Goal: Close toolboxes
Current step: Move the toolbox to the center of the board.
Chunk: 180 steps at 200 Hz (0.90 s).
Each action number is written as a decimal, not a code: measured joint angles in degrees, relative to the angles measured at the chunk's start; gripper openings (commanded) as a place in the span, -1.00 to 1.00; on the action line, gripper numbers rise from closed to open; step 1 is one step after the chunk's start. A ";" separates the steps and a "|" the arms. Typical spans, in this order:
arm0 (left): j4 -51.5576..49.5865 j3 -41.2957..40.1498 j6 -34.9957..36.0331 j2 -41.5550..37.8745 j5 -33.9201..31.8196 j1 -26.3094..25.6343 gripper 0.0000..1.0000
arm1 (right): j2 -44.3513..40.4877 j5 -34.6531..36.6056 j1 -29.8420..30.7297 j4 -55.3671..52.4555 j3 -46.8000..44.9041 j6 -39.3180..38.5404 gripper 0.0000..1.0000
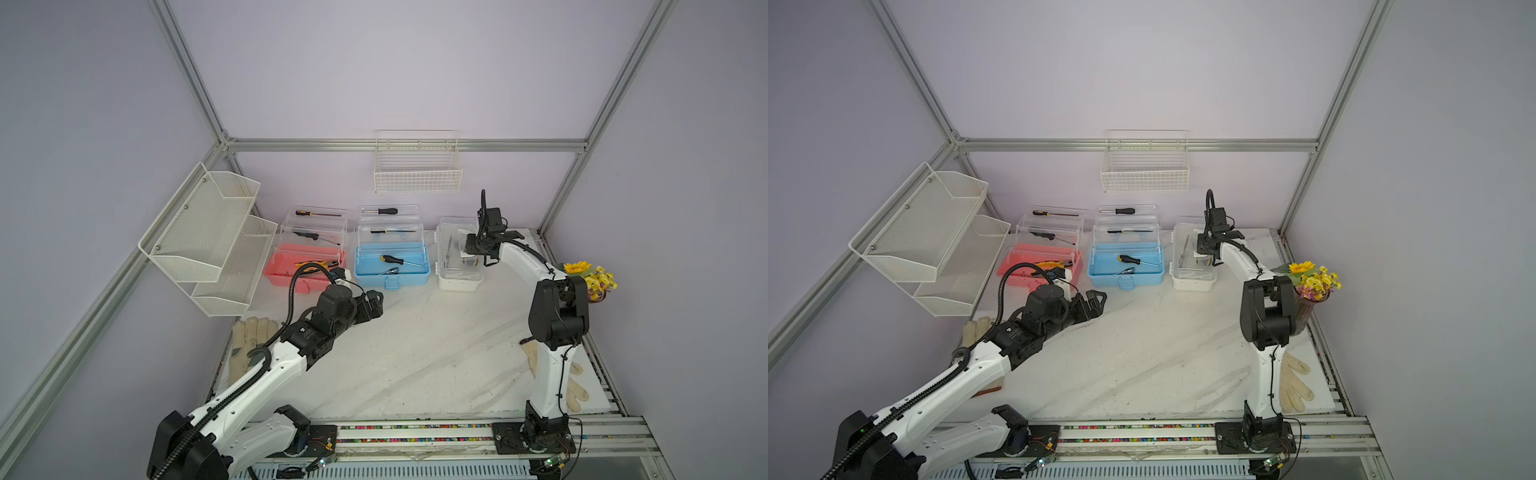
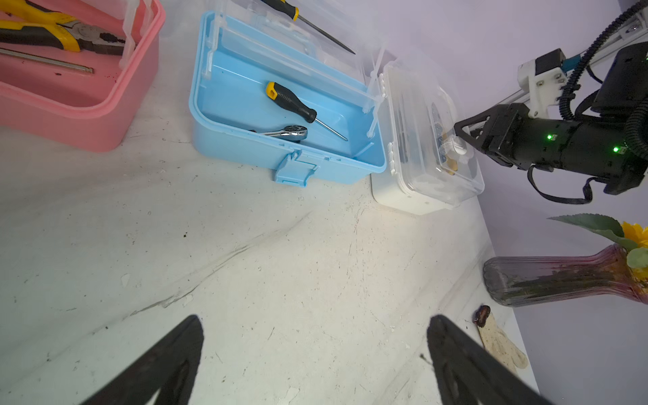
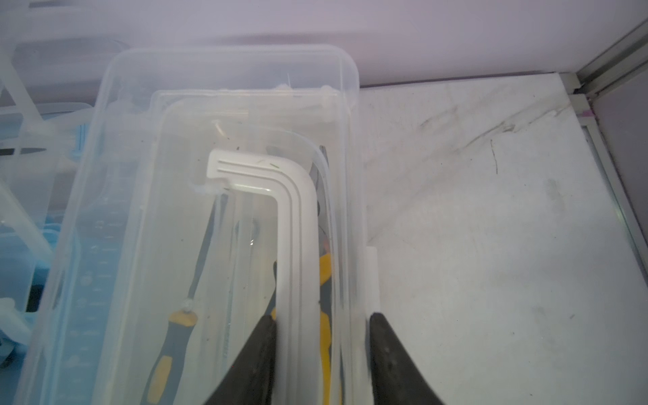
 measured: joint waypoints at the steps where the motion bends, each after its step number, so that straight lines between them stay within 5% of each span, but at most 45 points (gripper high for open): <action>1: -0.02 0.02 0.00 0.00 0.00 0.00 1.00 | 0.00 -0.07 0.00 0.11 0.00 -0.11 -0.21; 38: -0.66 0.00 0.15 0.55 0.33 0.24 1.00 | -0.63 -1.84 -0.22 0.76 -0.20 -0.59 0.36; 62: -0.85 0.00 0.15 1.29 0.42 0.24 1.00 | -3.58 -1.90 -0.15 -0.33 0.68 -0.42 0.49; 98: -1.46 0.02 0.81 1.33 -0.02 0.37 1.00 | -17.94 -0.22 2.25 0.20 -5.29 0.98 0.33; 125: -2.80 0.22 1.62 1.11 -0.28 1.22 1.00 | -26.62 3.39 13.70 1.01 -10.16 2.56 0.21; 155: -4.66 0.22 2.16 -0.57 -0.02 2.43 1.00 | -21.44 3.37 28.92 1.88 -10.93 4.68 0.18; 180: -5.77 0.20 2.51 -3.54 0.92 3.61 1.00 | -11.06 2.91 34.16 2.05 -8.31 4.31 0.17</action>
